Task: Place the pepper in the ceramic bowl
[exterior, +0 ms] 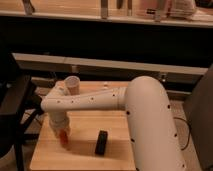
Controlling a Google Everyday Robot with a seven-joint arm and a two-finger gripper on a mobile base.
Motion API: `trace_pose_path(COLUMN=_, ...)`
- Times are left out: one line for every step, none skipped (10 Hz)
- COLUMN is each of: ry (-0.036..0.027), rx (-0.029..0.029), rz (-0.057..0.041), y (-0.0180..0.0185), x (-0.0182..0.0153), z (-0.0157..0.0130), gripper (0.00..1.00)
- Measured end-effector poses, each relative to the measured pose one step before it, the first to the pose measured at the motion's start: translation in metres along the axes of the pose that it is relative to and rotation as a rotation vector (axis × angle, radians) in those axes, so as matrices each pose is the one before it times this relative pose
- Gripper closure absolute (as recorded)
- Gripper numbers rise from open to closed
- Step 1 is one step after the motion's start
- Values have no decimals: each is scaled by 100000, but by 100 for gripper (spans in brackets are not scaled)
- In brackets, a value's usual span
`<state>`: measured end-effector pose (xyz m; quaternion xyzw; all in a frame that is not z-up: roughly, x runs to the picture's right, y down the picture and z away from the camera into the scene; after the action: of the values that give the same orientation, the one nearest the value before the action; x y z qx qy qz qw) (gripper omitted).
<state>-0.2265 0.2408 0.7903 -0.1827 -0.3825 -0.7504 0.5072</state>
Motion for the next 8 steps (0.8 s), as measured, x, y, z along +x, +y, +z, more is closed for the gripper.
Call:
trace_pose_path(ry=658, rx=402, rz=511, y=456, x=436, z=27, gripper=100)
trace_pose_path(ry=681, rx=283, rz=776, y=422, x=208, z=-350, gripper=100)
trace_pose_path(ry=840, rx=614, rz=413, y=-73, x=189, z=-887, gripper=100)
trace_pose_path(ry=-40, rx=-522, rz=394, y=52, x=10, z=-1490, gripper=100)
trace_pose_path(ry=113, rx=-180, rz=233, y=68, x=22, z=-784, gripper=100)
trace_pose_path(ry=302, rx=-287, rz=702, y=366, x=91, z=-1006, gripper=100)
trace_pose_path(ry=364, rx=35, rz=477, y=319, x=235, z=-245, gripper=100)
trace_pose_path(ry=452, rx=45, rz=557, y=538, x=453, z=12, gripper=100)
